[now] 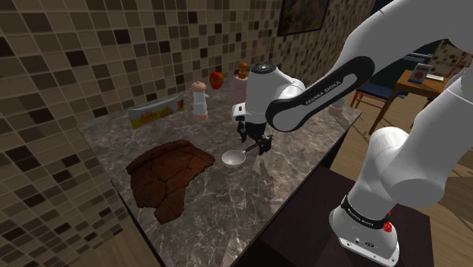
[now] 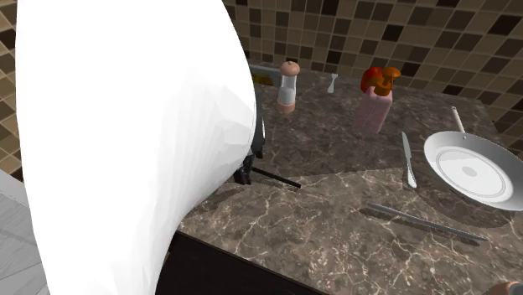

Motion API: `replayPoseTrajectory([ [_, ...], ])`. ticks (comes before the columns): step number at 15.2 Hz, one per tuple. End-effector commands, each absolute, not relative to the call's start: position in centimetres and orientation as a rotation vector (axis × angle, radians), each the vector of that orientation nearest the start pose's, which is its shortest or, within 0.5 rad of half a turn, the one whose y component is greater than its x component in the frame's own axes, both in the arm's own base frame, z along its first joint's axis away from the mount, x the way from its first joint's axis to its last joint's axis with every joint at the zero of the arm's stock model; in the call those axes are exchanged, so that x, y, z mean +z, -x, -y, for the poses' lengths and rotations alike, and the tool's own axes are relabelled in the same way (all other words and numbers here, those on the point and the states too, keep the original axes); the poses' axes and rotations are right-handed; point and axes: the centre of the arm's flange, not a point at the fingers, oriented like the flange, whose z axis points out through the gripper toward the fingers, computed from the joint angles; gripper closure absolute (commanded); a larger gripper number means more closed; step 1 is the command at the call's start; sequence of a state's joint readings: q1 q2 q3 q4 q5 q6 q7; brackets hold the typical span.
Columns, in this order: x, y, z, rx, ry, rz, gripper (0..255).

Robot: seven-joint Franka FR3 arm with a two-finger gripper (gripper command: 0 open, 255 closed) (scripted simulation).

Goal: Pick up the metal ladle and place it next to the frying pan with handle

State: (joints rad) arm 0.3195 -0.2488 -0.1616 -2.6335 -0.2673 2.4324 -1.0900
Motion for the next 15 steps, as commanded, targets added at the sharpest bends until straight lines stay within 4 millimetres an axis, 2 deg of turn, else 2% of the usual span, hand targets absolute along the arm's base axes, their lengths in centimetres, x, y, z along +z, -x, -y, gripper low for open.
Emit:
replayPoseTrajectory([
  [1,33.3,-41.3,-6.7,0.031,2.459,2.181,0],
  [2,33.3,-41.3,-6.7,0.031,2.459,2.181,255],
  [11,33.3,-41.3,-6.7,0.031,2.459,2.181,255],
  [15,35.4,-41.3,-6.7,0.031,2.459,2.181,255],
])
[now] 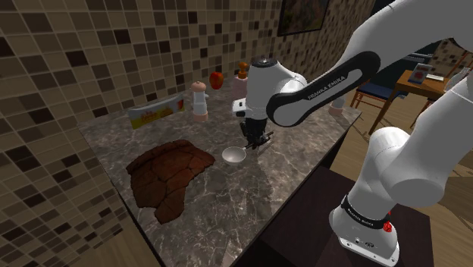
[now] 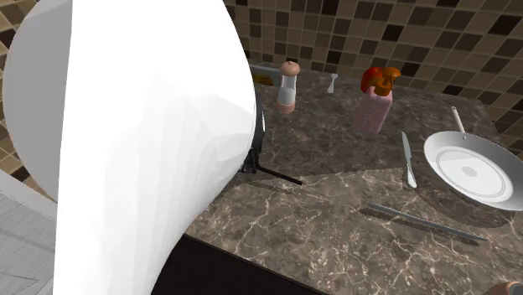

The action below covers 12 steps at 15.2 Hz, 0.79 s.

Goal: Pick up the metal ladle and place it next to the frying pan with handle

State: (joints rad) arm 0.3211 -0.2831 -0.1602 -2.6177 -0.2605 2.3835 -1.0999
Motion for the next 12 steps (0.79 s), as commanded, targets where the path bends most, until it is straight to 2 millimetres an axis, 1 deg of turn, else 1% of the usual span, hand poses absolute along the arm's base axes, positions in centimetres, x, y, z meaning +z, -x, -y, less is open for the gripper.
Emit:
replayPoseTrajectory([
  [1,35.9,-41.3,-6.7,0.031,2.459,2.181,255],
  [12,41.8,-41.3,-6.7,0.031,2.459,2.181,255],
])
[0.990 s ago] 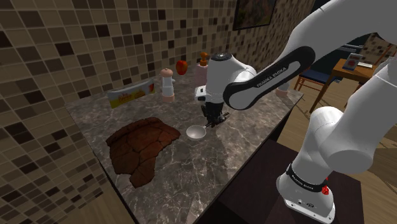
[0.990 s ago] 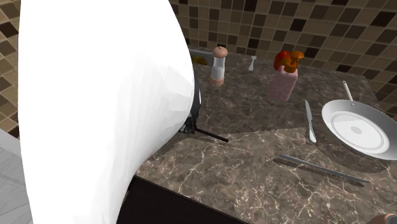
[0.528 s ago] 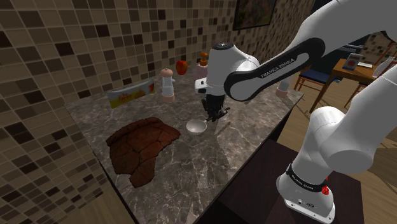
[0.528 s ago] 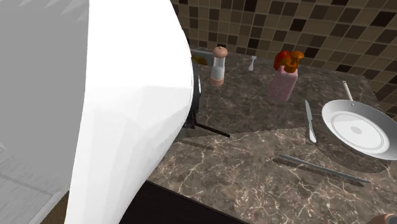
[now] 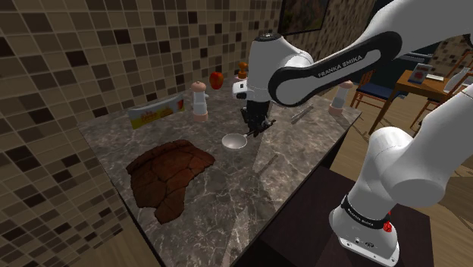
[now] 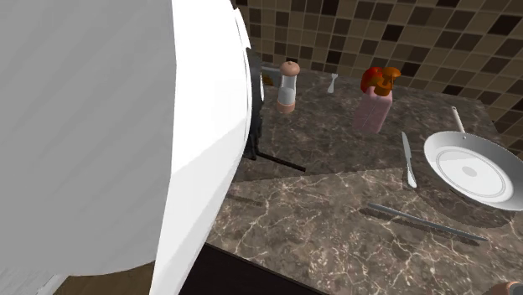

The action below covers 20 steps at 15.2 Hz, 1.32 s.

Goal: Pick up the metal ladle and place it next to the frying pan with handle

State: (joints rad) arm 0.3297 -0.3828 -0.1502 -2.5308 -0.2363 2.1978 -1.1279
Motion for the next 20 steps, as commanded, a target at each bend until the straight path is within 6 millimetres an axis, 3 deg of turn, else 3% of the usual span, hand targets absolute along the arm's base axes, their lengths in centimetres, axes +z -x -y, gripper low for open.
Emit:
replayPoseTrajectory([
  [1,42.3,-41.3,-6.7,0.031,2.459,2.181,255],
  [5,44.4,-41.3,-6.7,0.031,2.459,2.181,255],
  [20,44.4,-40.4,13.1,0.031,2.459,2.181,255],
])
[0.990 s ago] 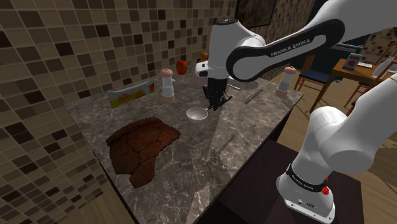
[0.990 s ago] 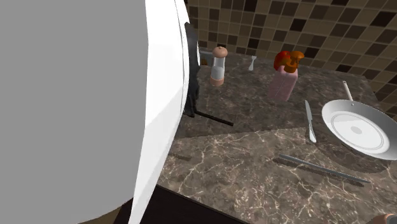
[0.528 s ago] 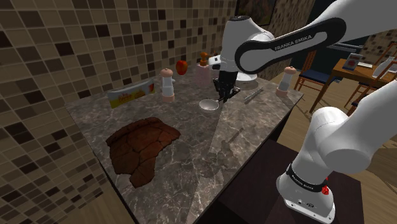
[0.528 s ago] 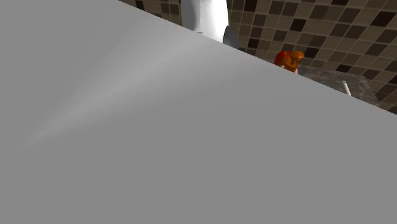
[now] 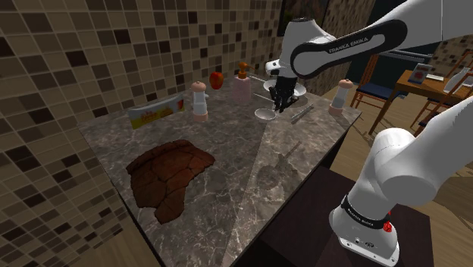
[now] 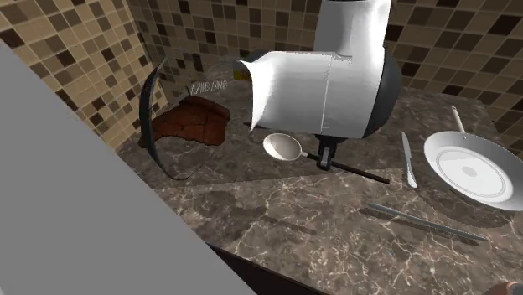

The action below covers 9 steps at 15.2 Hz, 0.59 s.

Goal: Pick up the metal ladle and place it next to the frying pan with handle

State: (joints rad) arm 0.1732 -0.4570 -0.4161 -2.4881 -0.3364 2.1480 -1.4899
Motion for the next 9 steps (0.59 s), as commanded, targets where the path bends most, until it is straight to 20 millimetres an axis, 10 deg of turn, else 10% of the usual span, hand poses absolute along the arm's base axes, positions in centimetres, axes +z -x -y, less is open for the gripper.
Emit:
replayPoseTrajectory([
  [1,44.4,-40.3,14.4,0.031,2.459,2.181,255],
  [9,44.5,-39.8,24.9,0.031,2.459,2.181,255],
])
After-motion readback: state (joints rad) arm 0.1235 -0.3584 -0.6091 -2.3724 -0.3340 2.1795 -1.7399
